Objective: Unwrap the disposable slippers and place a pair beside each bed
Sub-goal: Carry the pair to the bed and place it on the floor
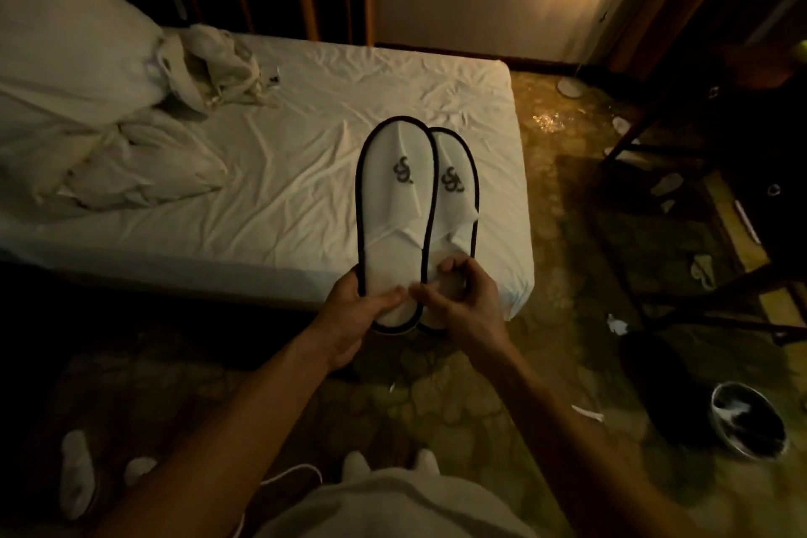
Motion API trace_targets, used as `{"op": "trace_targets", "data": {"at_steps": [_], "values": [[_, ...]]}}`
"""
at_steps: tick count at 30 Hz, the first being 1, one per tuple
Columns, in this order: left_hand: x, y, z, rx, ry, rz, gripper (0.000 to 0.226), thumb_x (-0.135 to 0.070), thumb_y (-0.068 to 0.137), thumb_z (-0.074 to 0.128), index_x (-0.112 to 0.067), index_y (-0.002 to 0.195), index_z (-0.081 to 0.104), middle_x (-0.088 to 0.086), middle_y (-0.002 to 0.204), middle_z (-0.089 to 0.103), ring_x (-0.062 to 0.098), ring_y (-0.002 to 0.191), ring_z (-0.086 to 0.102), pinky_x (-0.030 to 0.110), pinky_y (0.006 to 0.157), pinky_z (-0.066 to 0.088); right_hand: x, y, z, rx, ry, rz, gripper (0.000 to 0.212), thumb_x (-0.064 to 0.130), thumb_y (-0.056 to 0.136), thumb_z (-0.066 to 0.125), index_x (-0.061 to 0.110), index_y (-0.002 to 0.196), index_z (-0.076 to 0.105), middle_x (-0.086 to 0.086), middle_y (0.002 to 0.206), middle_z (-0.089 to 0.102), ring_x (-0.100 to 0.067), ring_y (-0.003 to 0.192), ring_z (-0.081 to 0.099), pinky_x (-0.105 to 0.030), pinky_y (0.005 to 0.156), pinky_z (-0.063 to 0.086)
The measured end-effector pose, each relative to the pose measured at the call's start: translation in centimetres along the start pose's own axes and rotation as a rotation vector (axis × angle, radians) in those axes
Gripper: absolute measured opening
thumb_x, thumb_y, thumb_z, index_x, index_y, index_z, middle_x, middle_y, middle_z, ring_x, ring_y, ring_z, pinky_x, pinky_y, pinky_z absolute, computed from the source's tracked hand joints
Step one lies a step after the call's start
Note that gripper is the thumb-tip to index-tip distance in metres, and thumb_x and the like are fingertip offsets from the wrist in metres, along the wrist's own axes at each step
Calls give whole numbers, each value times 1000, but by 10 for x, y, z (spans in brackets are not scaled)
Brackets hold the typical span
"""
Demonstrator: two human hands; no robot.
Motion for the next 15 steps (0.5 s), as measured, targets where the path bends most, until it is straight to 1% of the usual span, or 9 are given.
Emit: {"op": "trace_targets", "data": {"at_steps": [2, 5, 7, 9, 11, 12, 13, 14, 15], "values": [[2, -3, -1, 3, -1, 5, 54, -5, 83, 78, -12, 133, 59, 11, 122, 73, 27, 113, 70, 51, 102, 54, 1, -3, 1, 6, 12, -4, 45, 23, 74, 90, 17, 107, 61, -13, 107, 68, -25, 90, 72, -45, 73, 64], [-4, -6, -4, -10, -2, 32, 58, -6, 82, 78, -13, 136, 57, 10, 123, 72, 27, 114, 69, 51, 102, 54, 5, -4, 3, 15, 42, -27, 44, 30, 72, 91, 24, 105, 61, -10, 109, 67, -27, 96, 69, -48, 73, 64], [-16, -6, -1, -12, -5, 67, 55, -4, 83, 77, -13, 134, 58, 11, 122, 72, 28, 112, 69, 51, 101, 54, 16, -1, 1, 10, 55, -54, 43, 33, 73, 90, 27, 103, 61, -9, 108, 66, -31, 98, 68, -47, 73, 64], [-29, -8, 2, 1, -8, 96, 50, -2, 83, 76, -14, 130, 61, 11, 117, 74, 29, 108, 71, 50, 96, 57, 27, 3, -1, -17, 62, -83, 44, 35, 71, 91, 27, 101, 61, -10, 106, 65, -34, 97, 66, -49, 73, 62], [-43, -11, 6, 15, -12, 123, 46, -3, 83, 77, -15, 126, 64, 10, 112, 77, 28, 103, 74, 44, 87, 61, 43, 5, -3, -47, 61, -137, 45, 31, 70, 92, 21, 102, 62, -14, 104, 65, -39, 95, 64, -57, 73, 58], [-49, -12, 8, 22, -18, 135, 44, -2, 84, 76, -15, 124, 65, 8, 110, 78, 26, 100, 75, 41, 83, 62, 51, 5, -4, -52, 56, -162, 45, 27, 70, 92, 18, 102, 61, -17, 103, 64, -40, 93, 63, -59, 73, 57], [-53, -13, 9, 25, -19, 145, 41, -2, 84, 76, -16, 121, 66, 7, 107, 79, 25, 97, 76, 38, 79, 63, 55, 5, -5, -53, 52, -171, 45, 24, 71, 92, 16, 102, 61, -17, 103, 64, -39, 92, 63, -59, 72, 56], [-58, -16, 11, 26, -24, 151, 40, -1, 84, 76, -17, 119, 66, 7, 105, 79, 23, 96, 76, 35, 77, 63, 60, 5, -7, -52, 49, -175, 44, 23, 71, 92, 16, 102, 62, -16, 102, 64, -33, 90, 64, -56, 71, 57], [-60, -18, 13, 31, -24, 157, 39, -1, 84, 76, -16, 119, 66, 6, 105, 79, 23, 95, 77, 33, 75, 62, 64, 3, -9, -48, 51, -178, 43, 23, 72, 92, 16, 102, 62, -16, 101, 64, -24, 86, 65, -52, 70, 59]]}}
Point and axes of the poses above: each hand's wrist, its own y-axis towards the middle knuckle, its own z-axis out of the palm, x = y × z, the point moved 7 cm from there along y, towards the middle knuckle
